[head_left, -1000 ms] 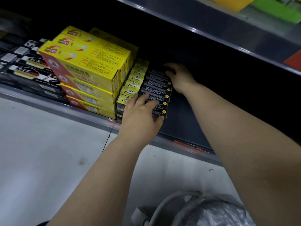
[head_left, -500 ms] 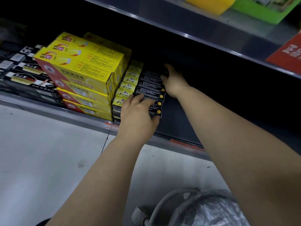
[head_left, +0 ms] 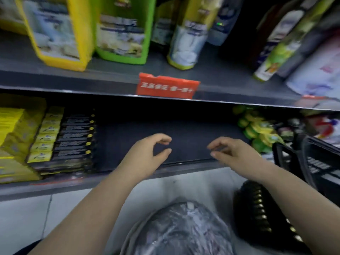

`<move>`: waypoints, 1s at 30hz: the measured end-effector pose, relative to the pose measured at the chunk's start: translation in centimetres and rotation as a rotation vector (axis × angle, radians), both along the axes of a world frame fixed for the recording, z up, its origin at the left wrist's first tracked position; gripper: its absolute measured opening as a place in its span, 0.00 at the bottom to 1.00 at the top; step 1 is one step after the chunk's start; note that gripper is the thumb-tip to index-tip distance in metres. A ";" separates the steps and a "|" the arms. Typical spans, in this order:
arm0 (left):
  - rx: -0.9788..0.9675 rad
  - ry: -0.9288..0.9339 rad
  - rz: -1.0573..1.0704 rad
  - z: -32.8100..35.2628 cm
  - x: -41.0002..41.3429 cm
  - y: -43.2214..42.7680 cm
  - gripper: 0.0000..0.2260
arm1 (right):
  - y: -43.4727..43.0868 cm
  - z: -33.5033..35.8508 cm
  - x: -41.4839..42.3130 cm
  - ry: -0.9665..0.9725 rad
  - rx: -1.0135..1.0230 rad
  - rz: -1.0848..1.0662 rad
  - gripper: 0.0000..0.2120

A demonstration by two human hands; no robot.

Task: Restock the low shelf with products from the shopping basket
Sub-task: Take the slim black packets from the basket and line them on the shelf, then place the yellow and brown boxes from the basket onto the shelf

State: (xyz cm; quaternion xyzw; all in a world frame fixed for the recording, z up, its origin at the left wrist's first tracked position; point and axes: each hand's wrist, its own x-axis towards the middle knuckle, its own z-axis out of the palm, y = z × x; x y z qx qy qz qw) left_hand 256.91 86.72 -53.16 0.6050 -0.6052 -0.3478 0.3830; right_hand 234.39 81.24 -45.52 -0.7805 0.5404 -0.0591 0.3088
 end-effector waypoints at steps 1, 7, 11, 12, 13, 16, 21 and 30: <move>0.002 -0.002 -0.056 0.0 -1.9 0.0 0.12 | 0.8 1.0 -2.8 0.013 -0.020 -0.054 0.08; -0.077 0.019 -0.354 2.0 -15.1 -0.9 0.12 | 5.9 2.8 -17.5 0.104 -0.308 -0.423 0.11; -0.193 0.015 -0.523 5.0 -23.7 -2.8 0.11 | 7.8 1.2 -24.1 0.129 -0.284 -0.582 0.07; -0.207 -0.003 -0.569 5.6 -25.8 -3.3 0.11 | 8.2 0.6 -25.5 0.124 -0.259 -0.597 0.06; -0.218 -0.034 -0.616 6.0 -27.7 -3.7 0.11 | 8.4 0.0 -26.8 0.129 -0.236 -0.603 0.06; -0.262 -0.188 -0.757 6.4 -32.6 -5.1 0.12 | 8.2 -1.8 -30.7 0.167 -0.113 -0.583 0.08; -0.333 -0.595 -0.862 5.7 -37.3 -8.9 0.12 | 4.4 -4.9 -37.9 0.347 0.245 -0.466 0.10; -0.363 -0.987 -0.859 4.2 -42.3 -14.1 0.12 | -4.9 -14.9 -41.7 0.430 0.355 -0.294 0.37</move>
